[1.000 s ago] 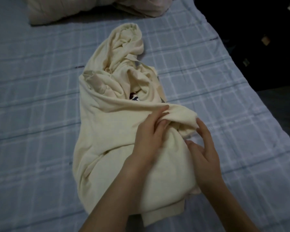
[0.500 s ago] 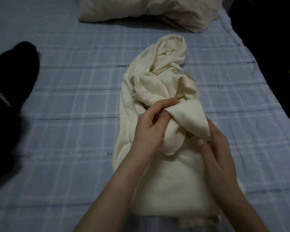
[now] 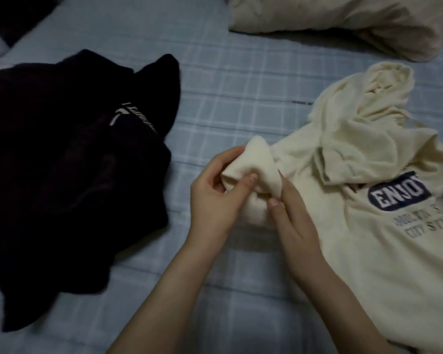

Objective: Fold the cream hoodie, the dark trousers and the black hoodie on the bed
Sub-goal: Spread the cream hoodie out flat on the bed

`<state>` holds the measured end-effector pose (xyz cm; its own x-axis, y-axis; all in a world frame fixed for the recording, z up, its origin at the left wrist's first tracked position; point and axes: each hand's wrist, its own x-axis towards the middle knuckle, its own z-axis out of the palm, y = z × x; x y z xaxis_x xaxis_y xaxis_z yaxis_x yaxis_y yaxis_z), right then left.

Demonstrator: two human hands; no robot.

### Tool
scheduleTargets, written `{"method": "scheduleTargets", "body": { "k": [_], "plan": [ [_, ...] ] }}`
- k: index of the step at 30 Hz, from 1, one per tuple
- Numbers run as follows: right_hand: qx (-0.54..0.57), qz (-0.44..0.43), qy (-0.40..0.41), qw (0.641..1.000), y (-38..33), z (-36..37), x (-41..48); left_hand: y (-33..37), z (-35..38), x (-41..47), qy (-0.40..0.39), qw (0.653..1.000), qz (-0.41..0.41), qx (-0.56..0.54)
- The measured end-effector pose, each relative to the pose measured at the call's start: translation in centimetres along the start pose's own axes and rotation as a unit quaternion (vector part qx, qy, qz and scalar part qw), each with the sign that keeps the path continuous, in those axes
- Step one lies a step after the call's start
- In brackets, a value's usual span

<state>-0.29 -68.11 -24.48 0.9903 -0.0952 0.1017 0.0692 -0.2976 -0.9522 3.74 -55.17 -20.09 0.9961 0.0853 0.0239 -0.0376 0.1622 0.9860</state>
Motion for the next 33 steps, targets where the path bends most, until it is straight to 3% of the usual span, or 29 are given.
{"method": "scheduleTargets", "body": {
  "k": [3,7,10,12,13,15,17,20,25,28,33],
  "plan": [
    [-0.001,-0.011,-0.030,0.999,-1.3,6.7,1.1,-0.2,-6.1,0.9,0.060,0.998,0.003,0.002],
    [-0.112,-0.021,-0.063,0.991,-0.6,13.4,2.1,-1.9,-12.1,1.5,0.094,0.994,-0.033,0.041],
    [-0.284,0.051,-0.135,0.948,1.7,15.8,1.9,-3.5,-13.6,1.7,0.057,0.983,-0.071,0.159],
    [-0.332,0.049,-0.152,0.930,2.2,15.7,1.7,-4.0,-13.8,1.2,0.023,0.958,-0.022,0.285],
    [-0.307,0.030,-0.133,0.942,1.9,15.0,1.6,-4.1,-13.6,0.8,0.012,0.932,0.026,0.362],
    [-0.249,0.017,-0.065,0.966,1.1,12.8,1.3,-4.1,-12.7,-0.1,-0.003,0.845,0.136,0.517],
    [-0.251,0.023,-0.022,0.967,0.8,9.7,0.5,-4.5,-11.1,-0.9,-0.035,0.782,0.215,0.583],
    [-0.317,0.047,0.001,0.947,1.3,3.5,-1.4,-5.8,-7.7,-2.0,-0.122,0.774,0.252,0.568],
    [-0.512,0.050,0.053,0.856,4.0,-10.0,-5.1,-8.2,0.2,-5.1,-0.232,0.768,0.240,0.547],
    [-0.577,0.144,0.026,0.804,6.5,-16.0,-7.2,-10.3,6.7,-7.4,-0.270,0.776,0.209,0.530],
    [-0.540,0.152,0.006,0.828,12.0,-17.7,-8.8,-15.6,12.2,-10.2,-0.303,0.742,0.134,0.583]
  ]
}}
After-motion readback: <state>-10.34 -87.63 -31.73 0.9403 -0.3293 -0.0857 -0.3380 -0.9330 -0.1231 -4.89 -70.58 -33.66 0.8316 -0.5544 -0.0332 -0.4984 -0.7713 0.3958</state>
